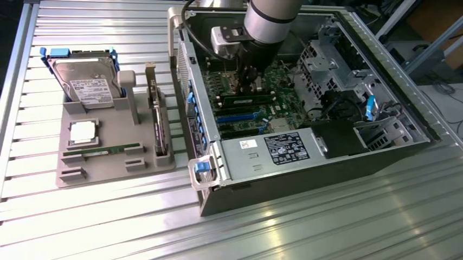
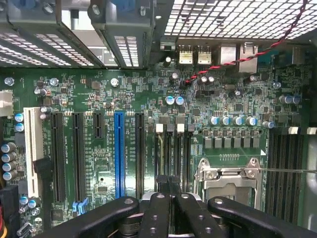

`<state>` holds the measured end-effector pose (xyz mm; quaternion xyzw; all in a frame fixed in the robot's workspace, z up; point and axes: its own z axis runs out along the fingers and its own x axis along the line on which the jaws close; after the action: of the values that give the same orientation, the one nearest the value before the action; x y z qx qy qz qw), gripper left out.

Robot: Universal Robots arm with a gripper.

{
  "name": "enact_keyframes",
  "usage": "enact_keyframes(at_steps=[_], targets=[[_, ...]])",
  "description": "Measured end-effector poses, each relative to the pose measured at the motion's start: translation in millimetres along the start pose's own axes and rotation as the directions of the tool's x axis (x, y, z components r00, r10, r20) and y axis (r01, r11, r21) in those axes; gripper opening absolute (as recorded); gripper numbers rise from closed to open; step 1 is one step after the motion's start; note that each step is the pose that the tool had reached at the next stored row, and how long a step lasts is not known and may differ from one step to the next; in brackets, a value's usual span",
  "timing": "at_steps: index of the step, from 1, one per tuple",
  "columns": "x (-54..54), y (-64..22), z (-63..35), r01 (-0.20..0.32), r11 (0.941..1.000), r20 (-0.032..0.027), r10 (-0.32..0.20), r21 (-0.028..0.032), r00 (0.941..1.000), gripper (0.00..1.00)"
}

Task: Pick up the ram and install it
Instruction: 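Press down the ram until it locks into place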

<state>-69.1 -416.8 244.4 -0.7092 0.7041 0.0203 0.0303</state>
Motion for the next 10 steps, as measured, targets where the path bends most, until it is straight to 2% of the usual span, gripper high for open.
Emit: enact_keyframes(at_steps=[4, 10], targets=[[0.0, 0.2, 0.3, 0.0, 1.0, 0.0, 0.0, 0.0, 1.0, 0.11], [0.5, 0.3, 8.0, 0.0, 1.0, 0.0, 0.0, -0.0001, 1.0, 0.11]])
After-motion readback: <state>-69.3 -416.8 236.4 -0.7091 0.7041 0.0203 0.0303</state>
